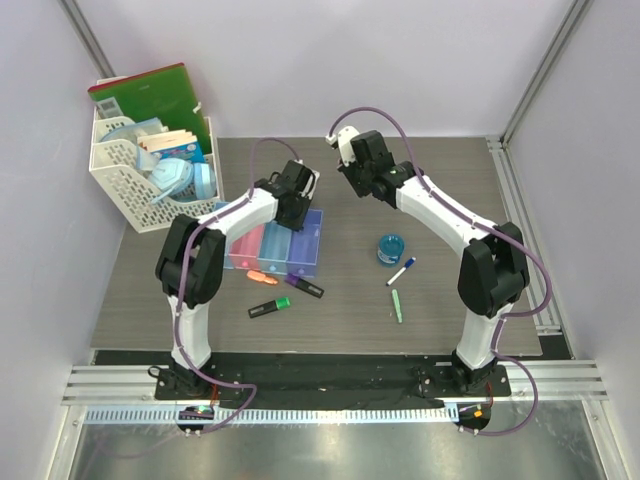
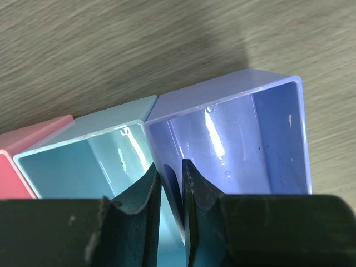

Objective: Sort the stationery into containers
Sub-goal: Move the storage box to the center of the board.

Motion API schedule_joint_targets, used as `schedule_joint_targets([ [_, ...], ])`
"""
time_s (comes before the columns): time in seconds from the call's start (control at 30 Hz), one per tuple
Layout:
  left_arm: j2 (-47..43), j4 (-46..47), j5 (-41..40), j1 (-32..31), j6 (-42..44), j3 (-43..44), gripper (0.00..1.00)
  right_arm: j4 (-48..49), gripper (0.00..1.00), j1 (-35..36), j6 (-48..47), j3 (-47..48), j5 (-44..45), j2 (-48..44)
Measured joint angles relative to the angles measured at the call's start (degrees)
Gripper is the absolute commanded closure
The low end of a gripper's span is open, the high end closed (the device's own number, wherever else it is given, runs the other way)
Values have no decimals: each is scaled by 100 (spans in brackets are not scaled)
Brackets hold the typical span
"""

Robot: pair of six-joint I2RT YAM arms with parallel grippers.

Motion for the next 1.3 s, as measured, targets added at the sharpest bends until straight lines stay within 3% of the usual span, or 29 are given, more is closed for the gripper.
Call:
schedule_joint_targets([
  [0.33,168,-245,96,-282,-13,291,97,-20,99,-11,2,-101,20,-127],
  [0.83,1720,-505,-52,-636,44,2579,94,140,99,-151,-42,-396,369,-485],
  [0.93,1934,-514,-205,-588,4,2911,88,192,99,-168,-37,-468,514,-505],
  [1.0,2072,-505,-313,-538,-20,3115,75,221,99,-177,-26,-507,638,-505],
  [1.07,2216,-479,-446,-470,-48,3324,72,223,99,-192,11,-529,763,-505],
  [1.2,2361,-341,-540,-264,-267,3497,76,321,99,-221,74,-533,1073,-505],
  [1.3,2376,-304,-511,-92,-474,3534,85,431,99,-258,118,-535,1327,-505],
])
